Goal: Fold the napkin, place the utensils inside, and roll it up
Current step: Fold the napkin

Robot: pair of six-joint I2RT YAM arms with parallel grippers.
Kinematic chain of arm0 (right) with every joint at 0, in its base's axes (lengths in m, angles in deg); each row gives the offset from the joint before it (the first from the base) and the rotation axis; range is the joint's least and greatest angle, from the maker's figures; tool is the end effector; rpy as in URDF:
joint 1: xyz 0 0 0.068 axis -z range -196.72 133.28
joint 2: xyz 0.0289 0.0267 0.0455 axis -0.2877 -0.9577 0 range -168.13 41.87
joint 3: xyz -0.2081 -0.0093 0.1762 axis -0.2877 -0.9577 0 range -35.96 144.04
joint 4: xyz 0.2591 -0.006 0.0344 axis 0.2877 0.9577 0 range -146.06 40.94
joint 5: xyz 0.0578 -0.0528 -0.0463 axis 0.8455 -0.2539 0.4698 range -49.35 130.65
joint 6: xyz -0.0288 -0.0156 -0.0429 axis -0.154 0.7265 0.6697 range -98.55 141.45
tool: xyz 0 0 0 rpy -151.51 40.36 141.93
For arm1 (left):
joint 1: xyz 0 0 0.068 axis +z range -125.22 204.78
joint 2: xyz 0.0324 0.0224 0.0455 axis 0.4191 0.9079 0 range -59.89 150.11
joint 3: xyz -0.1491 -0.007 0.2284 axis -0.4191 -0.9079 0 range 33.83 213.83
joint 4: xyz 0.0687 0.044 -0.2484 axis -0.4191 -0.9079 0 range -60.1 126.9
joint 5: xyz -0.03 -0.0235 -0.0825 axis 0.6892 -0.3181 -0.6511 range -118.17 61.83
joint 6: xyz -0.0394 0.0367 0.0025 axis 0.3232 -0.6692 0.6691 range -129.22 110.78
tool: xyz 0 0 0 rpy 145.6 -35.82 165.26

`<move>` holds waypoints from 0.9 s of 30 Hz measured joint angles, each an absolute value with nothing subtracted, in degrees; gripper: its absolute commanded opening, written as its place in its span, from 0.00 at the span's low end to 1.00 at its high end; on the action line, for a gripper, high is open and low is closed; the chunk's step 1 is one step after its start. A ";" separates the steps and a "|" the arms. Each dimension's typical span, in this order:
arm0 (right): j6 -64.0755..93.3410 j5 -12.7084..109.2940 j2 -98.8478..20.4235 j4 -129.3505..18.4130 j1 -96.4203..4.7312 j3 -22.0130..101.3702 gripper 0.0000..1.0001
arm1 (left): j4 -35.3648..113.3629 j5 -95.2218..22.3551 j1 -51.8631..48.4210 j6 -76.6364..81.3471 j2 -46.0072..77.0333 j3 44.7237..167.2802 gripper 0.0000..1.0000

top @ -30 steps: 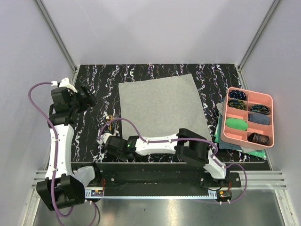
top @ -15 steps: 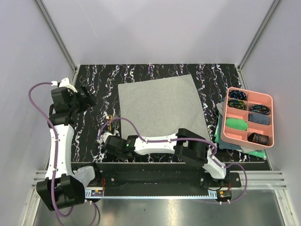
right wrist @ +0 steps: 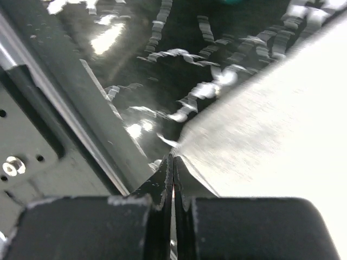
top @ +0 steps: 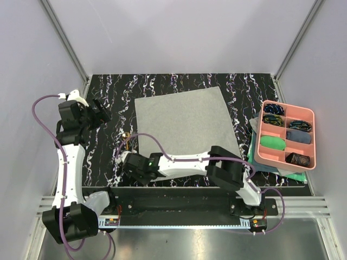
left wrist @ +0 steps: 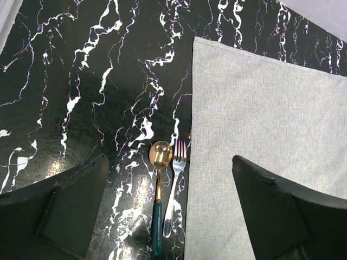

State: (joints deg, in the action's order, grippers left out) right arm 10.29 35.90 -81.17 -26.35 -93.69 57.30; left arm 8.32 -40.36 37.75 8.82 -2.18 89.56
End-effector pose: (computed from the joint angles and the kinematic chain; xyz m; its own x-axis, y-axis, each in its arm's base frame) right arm 0.1071 0.4493 0.1708 -0.3767 -0.7722 -0.5118 -0.9056 0.4231 0.0282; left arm 0.2157 0.0419 0.3329 -0.4581 -0.4162 -0.7855 -0.1937 0.9091 -0.3688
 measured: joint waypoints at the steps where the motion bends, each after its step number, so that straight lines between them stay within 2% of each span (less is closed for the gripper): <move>1: 10.27 36.05 -80.10 -26.22 -93.05 56.51 0.00 | 8.32 -40.36 37.75 8.82 -2.18 89.56 0.99; 9: 11.21 35.44 -71.36 -27.14 -81.01 49.34 0.00 | 8.32 -40.34 37.77 8.82 -2.18 89.56 0.99; 19: 15.12 34.43 -70.62 -28.51 -68.90 46.17 0.00 | 8.32 -40.36 37.77 8.84 -2.18 89.56 0.99; 23: 16.43 38.96 -70.60 -29.28 -66.96 46.17 0.22 | 8.32 -40.36 37.77 8.84 -2.18 89.56 0.99; 27: 16.54 41.25 -69.59 -29.96 -70.41 45.47 0.42 | 8.32 -40.40 37.77 9.06 -2.18 89.56 0.99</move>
State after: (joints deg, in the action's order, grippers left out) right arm 16.54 41.25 -69.59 -29.96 -70.41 45.47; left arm 8.32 -40.40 37.77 9.06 -2.18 89.56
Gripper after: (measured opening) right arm 0.299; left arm 0.987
